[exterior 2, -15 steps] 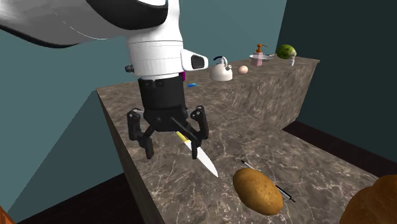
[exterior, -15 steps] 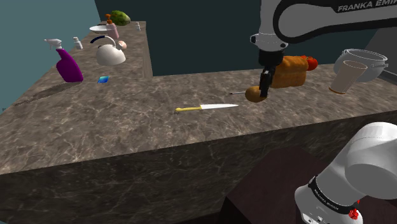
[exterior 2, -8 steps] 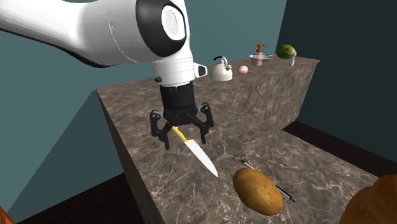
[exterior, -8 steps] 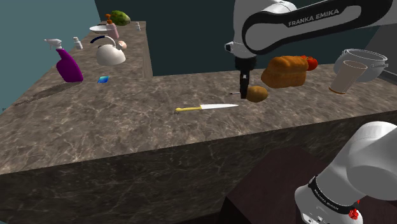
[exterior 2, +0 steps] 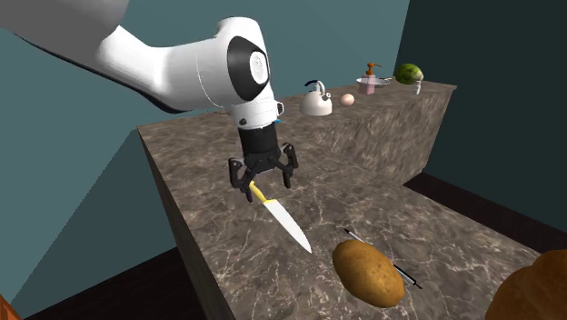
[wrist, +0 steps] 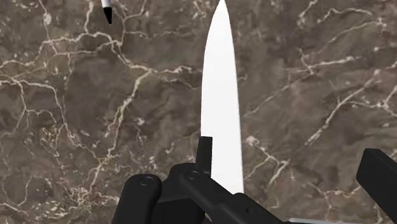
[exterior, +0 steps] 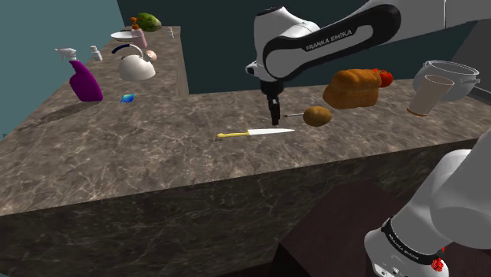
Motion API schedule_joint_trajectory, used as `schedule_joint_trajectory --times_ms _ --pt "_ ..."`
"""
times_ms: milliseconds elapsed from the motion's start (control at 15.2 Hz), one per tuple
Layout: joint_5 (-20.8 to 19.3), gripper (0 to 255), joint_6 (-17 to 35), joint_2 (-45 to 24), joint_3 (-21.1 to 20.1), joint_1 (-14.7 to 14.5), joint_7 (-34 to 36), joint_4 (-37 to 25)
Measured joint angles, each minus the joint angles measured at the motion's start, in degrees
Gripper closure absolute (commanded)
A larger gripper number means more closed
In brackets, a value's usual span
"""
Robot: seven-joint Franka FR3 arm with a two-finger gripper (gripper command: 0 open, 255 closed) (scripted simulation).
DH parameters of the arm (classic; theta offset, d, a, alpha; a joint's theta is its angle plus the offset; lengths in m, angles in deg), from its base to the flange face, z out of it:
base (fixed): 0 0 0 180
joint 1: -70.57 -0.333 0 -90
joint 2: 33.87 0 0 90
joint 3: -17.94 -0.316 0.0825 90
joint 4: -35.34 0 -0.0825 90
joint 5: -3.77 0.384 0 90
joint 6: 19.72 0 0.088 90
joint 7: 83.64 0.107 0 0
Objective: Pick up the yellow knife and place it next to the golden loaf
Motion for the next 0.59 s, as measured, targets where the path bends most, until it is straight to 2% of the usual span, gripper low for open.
schedule_joint_trajectory --times_ms 594 --pt "-2.23 0 4.72 -15.21 -2.91 -2.63 -10.41 -11.99"
